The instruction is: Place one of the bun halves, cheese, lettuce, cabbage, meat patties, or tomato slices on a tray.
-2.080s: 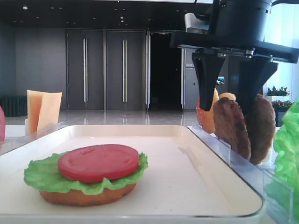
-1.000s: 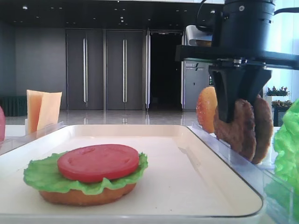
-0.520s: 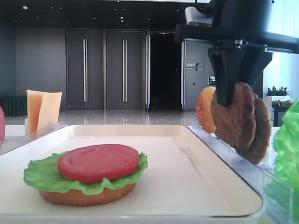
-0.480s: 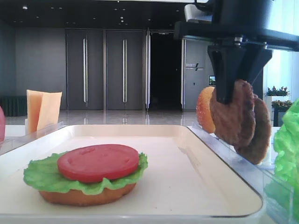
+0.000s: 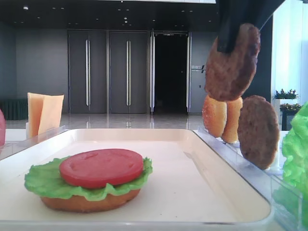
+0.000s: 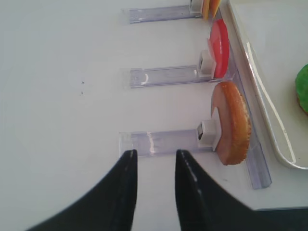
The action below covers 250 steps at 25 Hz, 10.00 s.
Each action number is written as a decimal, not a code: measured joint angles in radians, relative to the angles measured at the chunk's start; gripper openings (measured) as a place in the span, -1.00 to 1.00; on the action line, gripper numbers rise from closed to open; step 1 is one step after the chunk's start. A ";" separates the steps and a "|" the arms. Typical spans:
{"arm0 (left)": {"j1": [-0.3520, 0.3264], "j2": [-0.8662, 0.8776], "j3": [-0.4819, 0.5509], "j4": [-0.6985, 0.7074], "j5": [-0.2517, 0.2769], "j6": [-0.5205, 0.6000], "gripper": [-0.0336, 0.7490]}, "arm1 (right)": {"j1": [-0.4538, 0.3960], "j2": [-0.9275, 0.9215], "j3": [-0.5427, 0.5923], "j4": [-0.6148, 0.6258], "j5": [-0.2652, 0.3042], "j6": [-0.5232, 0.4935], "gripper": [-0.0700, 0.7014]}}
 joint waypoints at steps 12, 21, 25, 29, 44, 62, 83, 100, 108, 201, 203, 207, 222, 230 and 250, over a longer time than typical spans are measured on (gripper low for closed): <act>0.000 0.000 0.000 0.000 0.000 0.000 -0.37 | 0.000 -0.134 0.000 0.030 0.029 0.001 -0.48; 0.000 0.000 0.000 0.000 0.000 0.000 -0.38 | 0.000 -0.136 0.000 0.076 0.108 0.002 -0.48; 0.000 0.000 0.000 0.000 0.000 0.000 -0.39 | 0.018 -0.136 0.000 0.092 0.165 0.002 -0.48; 0.000 0.000 0.000 0.000 0.000 0.000 -0.40 | 0.097 -0.137 0.000 0.106 0.188 0.013 -0.48; 0.000 0.000 0.000 0.000 0.000 0.000 -0.45 | 0.450 -0.142 0.000 0.121 0.122 0.105 -0.48; 0.000 0.000 0.000 0.000 0.000 0.000 -0.48 | 0.450 -0.035 0.000 0.536 -0.089 -0.317 -0.48; 0.000 0.000 0.000 0.000 0.000 0.000 -0.48 | 0.236 0.097 0.147 1.206 -0.137 -0.961 -0.48; 0.000 0.000 0.000 0.000 0.000 0.000 -0.48 | 0.119 0.153 0.272 1.560 -0.151 -1.254 -0.49; 0.000 0.000 0.000 0.000 0.000 0.000 -0.48 | 0.077 0.269 0.273 1.650 -0.097 -1.353 -0.49; 0.000 0.000 0.000 0.000 0.000 0.000 -0.50 | -0.071 -0.244 0.172 0.200 -0.046 -0.424 0.21; 0.000 0.000 0.000 0.000 0.000 0.000 -0.50 | -0.071 -0.244 0.123 0.035 0.088 -0.314 0.15; 0.000 0.000 0.000 0.000 0.000 0.000 -0.50 | -0.119 -0.244 0.063 -0.099 0.187 -0.225 0.07; 0.000 0.000 0.000 0.000 0.000 0.000 -0.51 | -0.670 -0.244 0.052 -0.070 0.201 -0.314 0.05; 0.000 0.000 0.000 0.000 0.000 0.000 -0.51 | -0.698 -0.248 0.052 -0.070 0.202 -0.316 0.05; 0.000 0.000 0.000 0.000 0.000 0.000 -0.51 | -0.676 -0.919 0.349 -0.062 0.204 -0.360 0.01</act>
